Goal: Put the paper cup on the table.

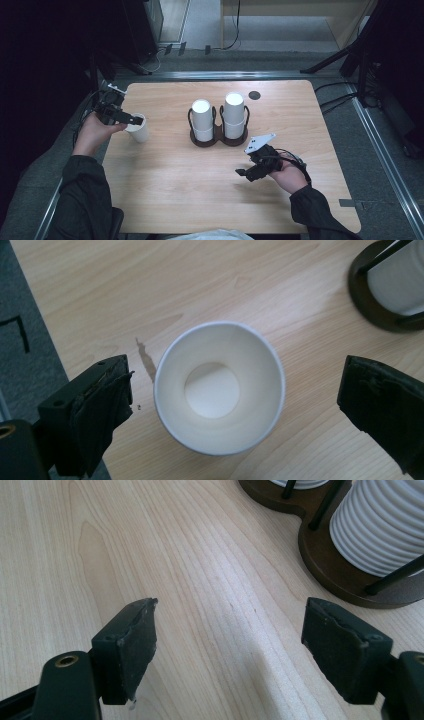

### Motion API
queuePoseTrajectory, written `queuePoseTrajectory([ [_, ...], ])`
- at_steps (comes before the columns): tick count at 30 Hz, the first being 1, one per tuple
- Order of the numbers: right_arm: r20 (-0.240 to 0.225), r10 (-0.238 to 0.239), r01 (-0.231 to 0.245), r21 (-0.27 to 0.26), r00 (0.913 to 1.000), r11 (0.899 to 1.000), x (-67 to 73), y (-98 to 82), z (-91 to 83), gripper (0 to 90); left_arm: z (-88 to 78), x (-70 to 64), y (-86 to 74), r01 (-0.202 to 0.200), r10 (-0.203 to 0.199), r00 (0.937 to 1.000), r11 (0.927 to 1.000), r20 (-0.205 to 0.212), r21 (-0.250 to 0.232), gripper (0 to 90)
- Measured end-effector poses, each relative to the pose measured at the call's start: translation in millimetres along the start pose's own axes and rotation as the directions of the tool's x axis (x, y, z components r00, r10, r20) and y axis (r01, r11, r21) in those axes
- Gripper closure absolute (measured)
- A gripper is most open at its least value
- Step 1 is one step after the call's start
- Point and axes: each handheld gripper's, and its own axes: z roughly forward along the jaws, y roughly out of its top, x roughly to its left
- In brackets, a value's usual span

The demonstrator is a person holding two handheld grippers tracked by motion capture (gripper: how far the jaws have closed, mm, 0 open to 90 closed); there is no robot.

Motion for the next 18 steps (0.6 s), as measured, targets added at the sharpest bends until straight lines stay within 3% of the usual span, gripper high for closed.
queuePoseTrajectory([
  [9, -0.005, -0.012, 0.012, 0.003, 0.9999, 1.000, -0.6, 2.3, 1.7, 22.0, -23.8, -14.1, 4.4, -0.015, 0.022, 0.9962, 0.9961, 0.085, -0.087, 1.3],
  [18, -0.006, -0.017, 0.017, 0.000, 0.9998, 1.000, -0.5, 4.6, 1.7, 22.0, -28.9, -43.6, 9.1, -0.097, 0.108, 0.9902, 0.9878, 0.088, -0.122, 1.5],
])
